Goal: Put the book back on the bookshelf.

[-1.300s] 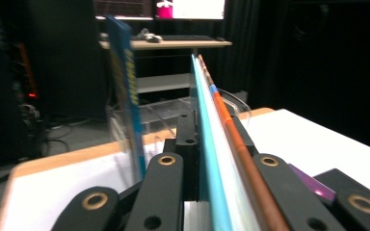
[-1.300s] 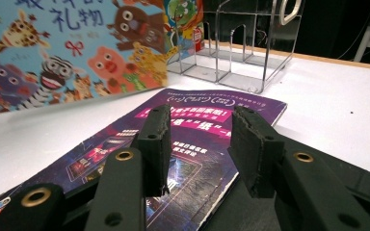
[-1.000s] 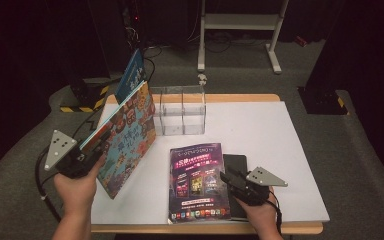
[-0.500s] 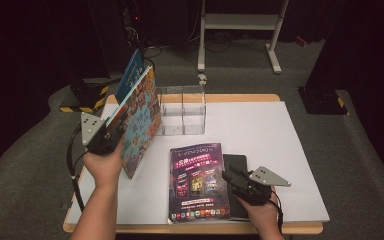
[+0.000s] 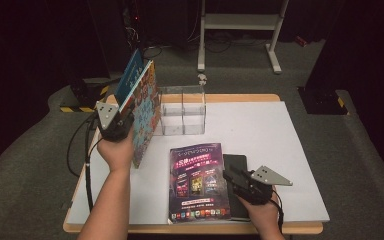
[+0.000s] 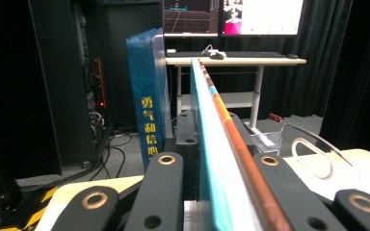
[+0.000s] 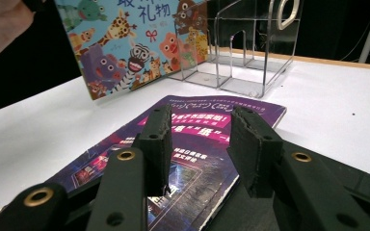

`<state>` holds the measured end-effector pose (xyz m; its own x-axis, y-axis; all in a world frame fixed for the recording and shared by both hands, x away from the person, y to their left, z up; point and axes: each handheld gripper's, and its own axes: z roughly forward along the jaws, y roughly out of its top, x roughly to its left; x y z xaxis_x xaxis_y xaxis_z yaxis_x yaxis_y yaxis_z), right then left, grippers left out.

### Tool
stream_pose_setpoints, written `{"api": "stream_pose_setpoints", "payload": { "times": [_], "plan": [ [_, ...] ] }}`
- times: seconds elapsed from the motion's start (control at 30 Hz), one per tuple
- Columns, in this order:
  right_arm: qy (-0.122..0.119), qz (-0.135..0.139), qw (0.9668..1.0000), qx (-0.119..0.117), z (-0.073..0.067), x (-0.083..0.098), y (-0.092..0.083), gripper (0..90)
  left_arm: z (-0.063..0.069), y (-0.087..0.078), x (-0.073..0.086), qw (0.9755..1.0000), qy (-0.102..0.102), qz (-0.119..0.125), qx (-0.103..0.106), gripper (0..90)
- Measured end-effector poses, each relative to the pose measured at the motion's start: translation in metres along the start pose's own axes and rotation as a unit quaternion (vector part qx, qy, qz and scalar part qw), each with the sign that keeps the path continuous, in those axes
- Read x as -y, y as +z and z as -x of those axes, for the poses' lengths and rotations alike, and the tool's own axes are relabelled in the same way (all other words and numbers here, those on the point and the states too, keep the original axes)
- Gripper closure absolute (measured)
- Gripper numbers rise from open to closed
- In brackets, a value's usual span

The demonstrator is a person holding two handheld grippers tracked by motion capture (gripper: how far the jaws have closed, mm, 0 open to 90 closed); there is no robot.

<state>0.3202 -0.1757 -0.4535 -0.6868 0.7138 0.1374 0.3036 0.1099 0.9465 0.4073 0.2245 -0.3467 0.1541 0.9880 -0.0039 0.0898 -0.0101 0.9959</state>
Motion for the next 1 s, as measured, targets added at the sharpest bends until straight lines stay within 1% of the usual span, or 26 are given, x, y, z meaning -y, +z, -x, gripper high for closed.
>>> {"api": "stream_pose_setpoints", "payload": {
  "times": [0.03,0.1,0.17,0.27,0.37,0.43,0.57,0.67,0.77,0.83,0.93,1.0],
  "plan": [
    [-0.002,0.000,1.0000,0.000,-0.001,0.000,0.000,59.8,0.000,0.001,0.001,1.0000,0.000,0.001,0.000,80.6],
    [-0.002,-0.001,1.0000,-0.001,-0.001,0.000,0.000,59.8,0.000,0.003,0.002,1.0000,-0.007,0.004,-0.001,80.5],
    [-0.002,-0.002,1.0000,-0.004,-0.002,0.001,0.001,59.8,0.001,0.004,0.003,0.9999,-0.008,0.004,-0.004,80.5],
    [-0.005,-0.007,1.0000,-0.005,-0.003,0.002,0.003,59.8,0.001,0.002,0.006,0.9999,-0.006,0.008,-0.007,80.3],
    [-0.006,-0.008,0.9999,-0.004,-0.004,0.002,0.003,59.8,0.000,0.001,0.007,0.9999,-0.005,0.007,-0.006,80.1],
    [-0.005,-0.009,0.9999,-0.004,-0.004,0.003,0.004,59.7,0.000,0.000,0.009,1.0000,-0.006,0.006,-0.002,79.7],
    [-0.005,-0.012,0.9999,-0.003,-0.005,0.005,0.005,58.9,-0.003,-0.004,0.011,0.9999,0.003,-0.005,0.009,79.3],
    [-0.006,-0.013,0.9999,-0.004,-0.006,0.005,0.006,58.6,-0.005,-0.007,0.011,0.9998,0.003,-0.011,0.017,78.8],
    [-0.009,-0.015,0.9998,-0.004,-0.007,0.006,0.007,58.1,-0.007,-0.010,0.015,0.9993,0.008,-0.023,0.029,78.0],
    [-0.009,-0.016,0.9998,-0.004,-0.007,0.006,0.007,57.9,-0.008,-0.012,0.019,0.9992,0.015,-0.027,0.028,77.7],
    [-0.009,-0.017,0.9998,-0.003,-0.008,0.007,0.008,57.8,-0.010,-0.015,0.027,0.9992,0.007,-0.027,0.028,77.6],
    [-0.009,-0.019,0.9998,-0.004,-0.008,0.008,0.009,57.8,-0.011,-0.017,0.031,0.9992,0.007,-0.029,0.028,77.6]
  ]
}}
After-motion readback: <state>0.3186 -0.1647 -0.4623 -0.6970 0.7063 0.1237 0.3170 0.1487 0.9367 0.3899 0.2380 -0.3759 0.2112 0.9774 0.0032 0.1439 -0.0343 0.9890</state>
